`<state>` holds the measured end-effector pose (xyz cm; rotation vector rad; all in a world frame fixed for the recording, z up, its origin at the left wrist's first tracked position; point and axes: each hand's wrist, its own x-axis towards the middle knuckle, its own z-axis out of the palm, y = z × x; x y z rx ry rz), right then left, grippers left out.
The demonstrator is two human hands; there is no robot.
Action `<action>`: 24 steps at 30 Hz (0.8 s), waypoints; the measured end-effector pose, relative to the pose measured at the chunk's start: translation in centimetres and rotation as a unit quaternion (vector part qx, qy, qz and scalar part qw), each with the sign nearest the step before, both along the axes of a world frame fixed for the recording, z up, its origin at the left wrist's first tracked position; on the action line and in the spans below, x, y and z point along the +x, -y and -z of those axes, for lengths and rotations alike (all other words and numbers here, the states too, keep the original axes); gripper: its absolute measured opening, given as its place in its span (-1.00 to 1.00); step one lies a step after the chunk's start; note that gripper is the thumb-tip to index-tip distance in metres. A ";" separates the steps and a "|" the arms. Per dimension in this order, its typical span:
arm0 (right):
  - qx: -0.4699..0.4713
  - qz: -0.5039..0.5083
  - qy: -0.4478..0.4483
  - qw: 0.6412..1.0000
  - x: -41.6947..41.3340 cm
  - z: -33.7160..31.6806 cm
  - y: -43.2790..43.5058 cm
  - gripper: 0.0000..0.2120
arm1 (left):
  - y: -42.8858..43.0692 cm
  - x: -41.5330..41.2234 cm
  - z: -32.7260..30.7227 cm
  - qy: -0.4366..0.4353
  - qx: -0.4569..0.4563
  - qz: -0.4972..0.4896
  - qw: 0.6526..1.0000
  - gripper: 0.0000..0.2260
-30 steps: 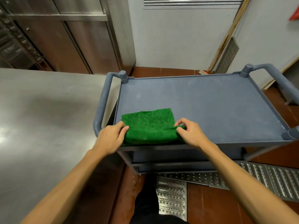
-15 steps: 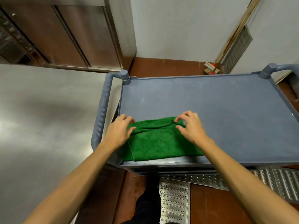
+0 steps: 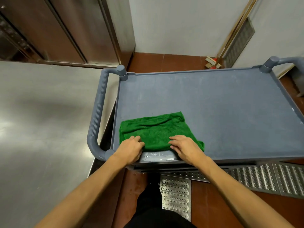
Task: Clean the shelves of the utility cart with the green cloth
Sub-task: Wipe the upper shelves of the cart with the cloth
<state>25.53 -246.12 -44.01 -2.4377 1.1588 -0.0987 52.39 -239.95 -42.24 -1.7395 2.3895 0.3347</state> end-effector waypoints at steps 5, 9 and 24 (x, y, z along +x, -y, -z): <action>0.018 0.001 -0.035 0.999 -0.1 -1.4 -1.6 -0.76 | -1.9 -0.9 -1.0 -0.031 0.048 -0.052 0.997 -0.79; 0.038 0.011 -0.052 0.998 -0.7 -1.9 -3.0 -0.75 | -4.2 -1.4 -1.7 -0.079 0.059 -0.090 0.991 -0.84; 0.027 0.055 0.027 0.998 -5.2 -8.1 -5.1 -0.68 | -5.2 -5.0 -7.6 -0.118 -0.053 -0.111 0.985 -0.86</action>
